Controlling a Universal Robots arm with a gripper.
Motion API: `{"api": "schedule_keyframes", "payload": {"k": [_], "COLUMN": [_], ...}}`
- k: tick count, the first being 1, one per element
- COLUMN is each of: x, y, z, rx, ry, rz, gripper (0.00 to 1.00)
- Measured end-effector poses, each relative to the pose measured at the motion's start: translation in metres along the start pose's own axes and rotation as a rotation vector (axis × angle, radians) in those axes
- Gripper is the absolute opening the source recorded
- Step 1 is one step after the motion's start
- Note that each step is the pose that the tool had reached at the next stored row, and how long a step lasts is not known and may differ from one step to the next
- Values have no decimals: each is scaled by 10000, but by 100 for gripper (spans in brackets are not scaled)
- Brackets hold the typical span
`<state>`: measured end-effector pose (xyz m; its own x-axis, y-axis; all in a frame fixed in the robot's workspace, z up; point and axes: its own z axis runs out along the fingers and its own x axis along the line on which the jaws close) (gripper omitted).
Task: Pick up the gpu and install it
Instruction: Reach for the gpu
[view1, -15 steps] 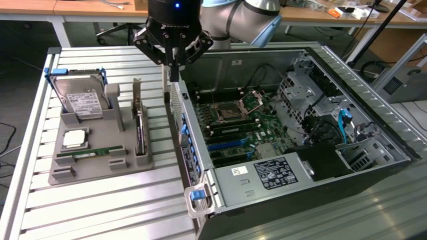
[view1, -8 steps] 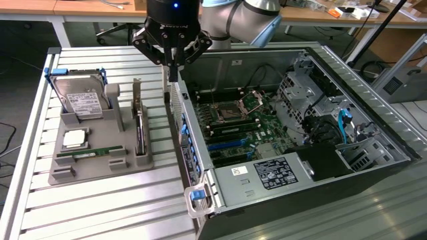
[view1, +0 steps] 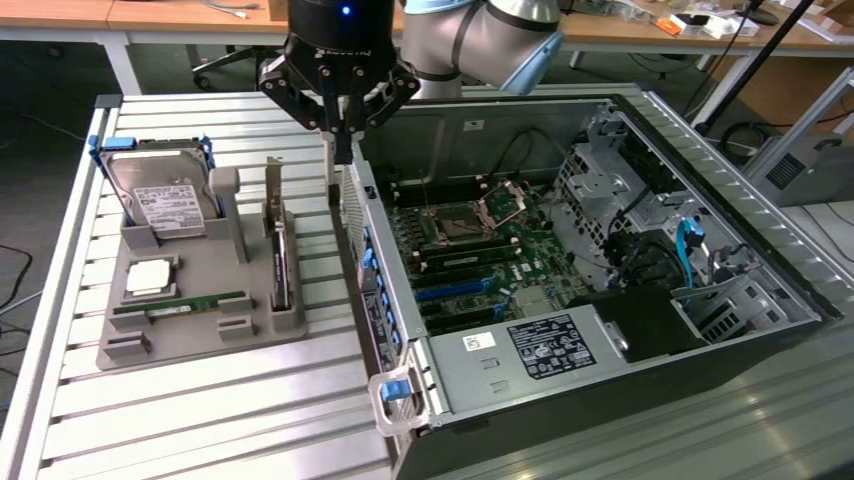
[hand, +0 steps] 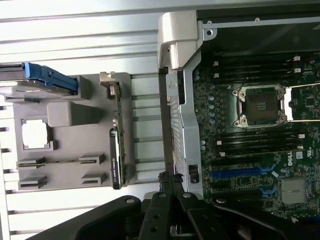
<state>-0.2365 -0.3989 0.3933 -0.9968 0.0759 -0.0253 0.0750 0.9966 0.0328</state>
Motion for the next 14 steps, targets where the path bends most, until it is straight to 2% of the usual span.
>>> {"api": "schedule_keyframes", "payload": {"k": [14], "x": [53], "y": [-4], "z": [-1], "rx": [6], "ry": [-1], "rz": [1], "gripper": [11]}}
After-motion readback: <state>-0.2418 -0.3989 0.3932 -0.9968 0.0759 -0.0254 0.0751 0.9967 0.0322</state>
